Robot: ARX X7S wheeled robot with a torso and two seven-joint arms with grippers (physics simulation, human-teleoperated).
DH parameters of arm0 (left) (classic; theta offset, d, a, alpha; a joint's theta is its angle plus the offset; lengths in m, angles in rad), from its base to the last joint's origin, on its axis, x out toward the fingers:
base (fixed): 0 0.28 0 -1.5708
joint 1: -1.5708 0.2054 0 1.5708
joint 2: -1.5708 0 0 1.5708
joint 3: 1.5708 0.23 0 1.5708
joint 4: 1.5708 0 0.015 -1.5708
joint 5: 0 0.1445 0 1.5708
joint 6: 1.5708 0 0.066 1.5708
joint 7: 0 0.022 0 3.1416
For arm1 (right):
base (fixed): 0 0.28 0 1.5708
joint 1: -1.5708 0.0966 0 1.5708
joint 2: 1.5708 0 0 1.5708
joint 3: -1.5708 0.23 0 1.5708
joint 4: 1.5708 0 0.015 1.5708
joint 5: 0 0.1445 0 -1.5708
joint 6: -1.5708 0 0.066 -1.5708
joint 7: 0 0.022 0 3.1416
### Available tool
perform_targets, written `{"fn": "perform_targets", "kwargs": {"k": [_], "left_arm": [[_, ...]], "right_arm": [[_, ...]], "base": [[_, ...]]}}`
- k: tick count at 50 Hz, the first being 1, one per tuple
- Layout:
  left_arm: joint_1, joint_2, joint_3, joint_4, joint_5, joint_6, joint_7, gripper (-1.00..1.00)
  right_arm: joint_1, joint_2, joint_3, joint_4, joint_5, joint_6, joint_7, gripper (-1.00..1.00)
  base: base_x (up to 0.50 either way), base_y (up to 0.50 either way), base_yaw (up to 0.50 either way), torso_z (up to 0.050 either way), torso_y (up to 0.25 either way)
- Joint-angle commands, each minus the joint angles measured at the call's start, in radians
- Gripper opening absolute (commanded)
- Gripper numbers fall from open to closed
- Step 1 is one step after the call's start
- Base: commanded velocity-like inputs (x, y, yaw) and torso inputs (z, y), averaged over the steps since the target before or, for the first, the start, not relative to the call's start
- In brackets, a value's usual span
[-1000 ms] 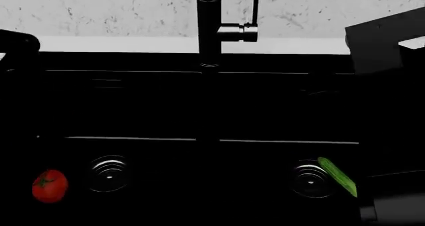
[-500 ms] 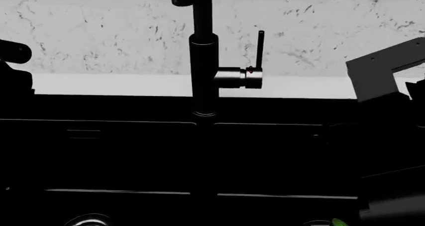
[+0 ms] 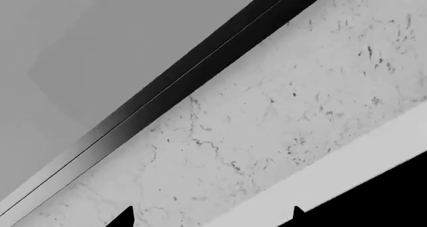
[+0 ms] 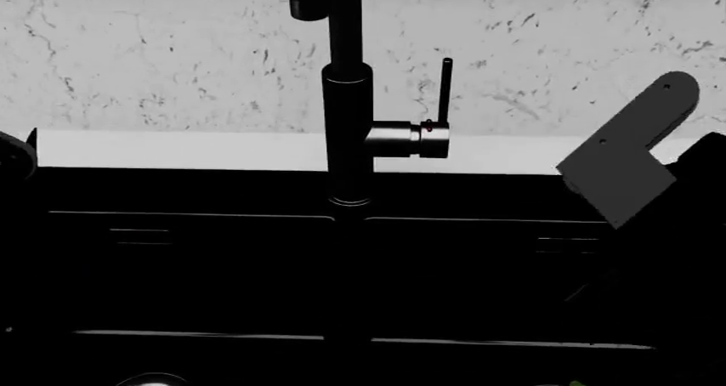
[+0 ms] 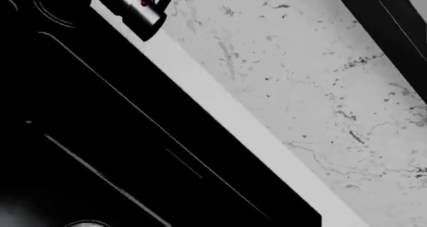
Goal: Pick the vegetables from the sink and place them on the cutting board.
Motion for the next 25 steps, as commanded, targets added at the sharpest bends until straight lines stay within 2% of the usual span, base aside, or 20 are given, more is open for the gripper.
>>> {"fn": "perform_targets", "kwargs": {"k": [1, 4, 6, 8, 10, 13, 15, 25], "left_arm": [[0.046, -0.237, 0.080, 0.249, -0.039, -0.010, 0.370, 1.00], [0.070, -0.293, 0.087, 0.330, -0.106, -0.057, 0.473, 1.00], [0.086, -0.323, 0.115, 0.347, -0.095, -0.051, 0.498, 1.00], [0.102, -0.357, 0.164, 0.338, -0.077, -0.061, 0.538, 1.00], [0.110, -0.387, 0.173, 0.342, -0.075, -0.069, 0.558, 1.00], [0.116, -0.449, 0.197, 0.389, -0.060, -0.064, 0.603, 1.00], [0.129, -0.484, 0.200, 0.412, -0.054, -0.045, 0.612, 1.00], [0.172, -0.555, 0.170, 0.463, -0.074, -0.039, 0.603, 1.00]], "right_arm": [[0.124, 0.234, -0.145, -0.371, 0.125, 0.283, -0.367, 1.00], [0.116, 0.291, -0.153, -0.452, 0.181, 0.341, -0.418, 1.00], [0.157, 0.341, -0.198, -0.459, 0.257, 0.350, -0.411, 1.00], [0.249, 0.405, -0.279, -0.463, 0.401, 0.350, -0.367, 1.00], [0.399, 0.449, -0.454, -0.478, 0.458, 0.350, -0.359, 1.00], [0.580, 0.452, -0.609, -0.476, 0.660, 0.350, -0.249, 1.00], [0.651, 0.449, -0.671, -0.486, 0.708, 0.348, -0.219, 1.00], [0.897, 0.404, -0.760, -0.458, 0.849, 0.347, -0.184, 1.00]], "base": [[0.03, 0.00, 0.00, 0.000, 0.000], [0.03, 0.00, 0.00, 0.000, 0.000], [0.03, 0.00, 0.00, 0.000, 0.000], [0.03, 0.00, 0.00, 0.000, 0.000], [0.03, 0.00, 0.00, 0.000, 0.000], [0.03, 0.00, 0.00, 0.000, 0.000], [0.03, 0.00, 0.00, 0.000, 0.000], [0.03, 0.00, 0.00, -0.007, -0.240]]}}
